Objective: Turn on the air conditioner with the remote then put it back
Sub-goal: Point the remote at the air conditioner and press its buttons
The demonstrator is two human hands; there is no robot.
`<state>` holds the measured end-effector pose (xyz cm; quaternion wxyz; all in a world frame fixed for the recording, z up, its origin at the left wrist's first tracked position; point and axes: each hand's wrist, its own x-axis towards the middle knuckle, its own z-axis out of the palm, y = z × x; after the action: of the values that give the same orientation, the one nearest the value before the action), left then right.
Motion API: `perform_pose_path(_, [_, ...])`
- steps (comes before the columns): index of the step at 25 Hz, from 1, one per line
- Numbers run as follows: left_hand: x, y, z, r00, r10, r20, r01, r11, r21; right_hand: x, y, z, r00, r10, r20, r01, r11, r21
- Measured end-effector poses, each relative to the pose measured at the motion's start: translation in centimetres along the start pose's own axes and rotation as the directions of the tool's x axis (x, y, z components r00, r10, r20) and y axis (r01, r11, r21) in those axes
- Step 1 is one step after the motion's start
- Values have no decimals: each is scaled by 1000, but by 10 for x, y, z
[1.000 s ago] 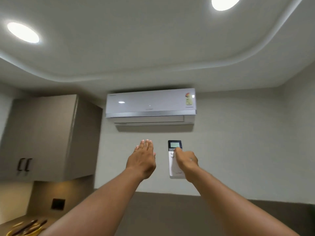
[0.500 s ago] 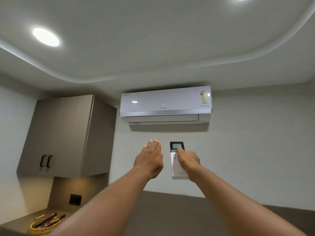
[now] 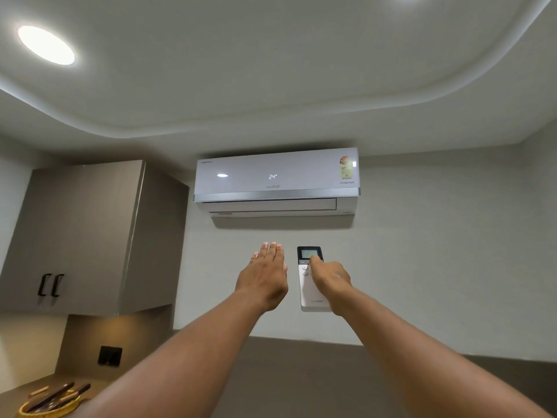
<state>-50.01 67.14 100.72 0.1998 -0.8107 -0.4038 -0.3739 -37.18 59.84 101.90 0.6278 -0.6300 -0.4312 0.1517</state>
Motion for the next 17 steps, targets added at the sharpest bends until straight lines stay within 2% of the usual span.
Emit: perform_pose_path(17, [-7,0,-13,999,-26,-18,26,1000,-16,-16,-13,-8,997,-58,44,58,998,-1])
